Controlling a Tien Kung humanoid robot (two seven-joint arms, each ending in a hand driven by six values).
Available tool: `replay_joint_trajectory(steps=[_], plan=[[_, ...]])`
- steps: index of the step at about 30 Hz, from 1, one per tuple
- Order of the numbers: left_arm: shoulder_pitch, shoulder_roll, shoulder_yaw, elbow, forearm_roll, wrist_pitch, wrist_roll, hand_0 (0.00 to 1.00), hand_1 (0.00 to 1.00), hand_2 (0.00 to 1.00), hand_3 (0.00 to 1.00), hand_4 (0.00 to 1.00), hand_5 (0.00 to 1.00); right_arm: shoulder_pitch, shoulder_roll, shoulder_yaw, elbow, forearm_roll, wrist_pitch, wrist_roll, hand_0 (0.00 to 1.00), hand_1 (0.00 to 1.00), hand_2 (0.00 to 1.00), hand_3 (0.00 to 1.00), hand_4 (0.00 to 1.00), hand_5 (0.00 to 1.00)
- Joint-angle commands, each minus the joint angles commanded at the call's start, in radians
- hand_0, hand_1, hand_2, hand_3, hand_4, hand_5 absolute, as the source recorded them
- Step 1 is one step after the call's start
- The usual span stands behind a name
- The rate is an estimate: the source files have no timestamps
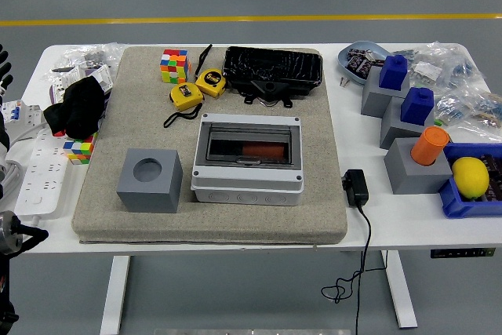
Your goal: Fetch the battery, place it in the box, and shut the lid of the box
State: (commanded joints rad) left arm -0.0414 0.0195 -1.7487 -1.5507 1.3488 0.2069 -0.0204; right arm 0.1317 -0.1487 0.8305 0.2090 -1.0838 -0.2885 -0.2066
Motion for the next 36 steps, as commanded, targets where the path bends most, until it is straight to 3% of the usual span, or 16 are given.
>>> replay_joint_trajectory(steps=[36], plan=[[0.003,0.002,0.008,-0.002,-0.021,-0.001,-0.002,0.872,0.897,0.884,0.838,0.998,0.998,-0.004,-0.001,-0.008,0.001,0.002,0.002,0.0,0.805,0.77,0.741,0.742,0.979,0.659]])
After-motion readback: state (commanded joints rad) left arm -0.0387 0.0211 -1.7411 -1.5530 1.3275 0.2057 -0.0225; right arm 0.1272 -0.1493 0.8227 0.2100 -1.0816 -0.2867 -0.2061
